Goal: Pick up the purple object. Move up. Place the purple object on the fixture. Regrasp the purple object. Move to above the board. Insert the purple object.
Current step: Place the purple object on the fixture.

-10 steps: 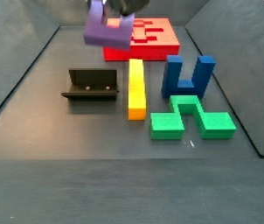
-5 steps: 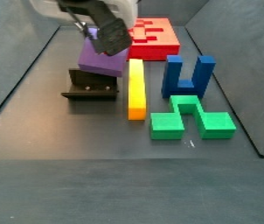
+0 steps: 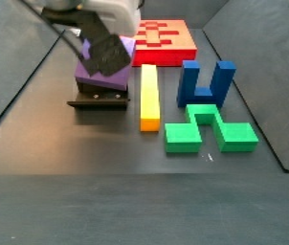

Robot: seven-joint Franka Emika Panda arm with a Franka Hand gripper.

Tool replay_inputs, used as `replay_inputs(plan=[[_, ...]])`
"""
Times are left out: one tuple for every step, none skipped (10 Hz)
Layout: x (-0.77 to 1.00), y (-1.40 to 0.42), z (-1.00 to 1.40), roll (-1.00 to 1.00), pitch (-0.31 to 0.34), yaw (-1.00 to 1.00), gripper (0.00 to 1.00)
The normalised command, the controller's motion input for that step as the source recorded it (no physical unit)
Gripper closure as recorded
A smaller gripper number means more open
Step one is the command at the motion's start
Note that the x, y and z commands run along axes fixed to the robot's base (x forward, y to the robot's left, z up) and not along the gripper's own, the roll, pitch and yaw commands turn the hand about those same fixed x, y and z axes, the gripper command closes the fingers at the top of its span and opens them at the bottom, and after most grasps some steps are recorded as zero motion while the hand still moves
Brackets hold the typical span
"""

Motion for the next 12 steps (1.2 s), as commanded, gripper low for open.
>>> replay_inputs(plan=[[0.23, 0.11, 0.00, -0.56, -0.086, 0.48, 1.00], [0.11, 0.12, 0.00, -0.47, -0.126, 0.59, 1.00], [0.14, 0.15, -0.01, -0.43, -0.071, 0.56, 1.00], [0.26, 0.19, -0.10, -0.27, 0.000, 0.48, 1.00], [0.35, 0.30, -0.23, -0.03, 0.077, 0.32, 1.00], [0.19, 0.13, -0.39, 0.00, 0.057, 0.13, 1.00], [0.11, 0.03, -0.45, 0.05, 0.120, 0.00, 1.00], [0.00, 0.00, -0.29, 0.00, 0.083, -0.03, 1.00], [0.00, 0.00, -0.16, 0.00, 0.000, 0.00, 1.00], [-0.07, 0.01, -0.25, 0.00, 0.037, 0.00, 1.00], [-0.09, 0.00, -0.34, 0.07, 0.117, 0.00, 1.00], [0.00, 0.00, -0.14, 0.00, 0.103, 0.00, 1.00]])
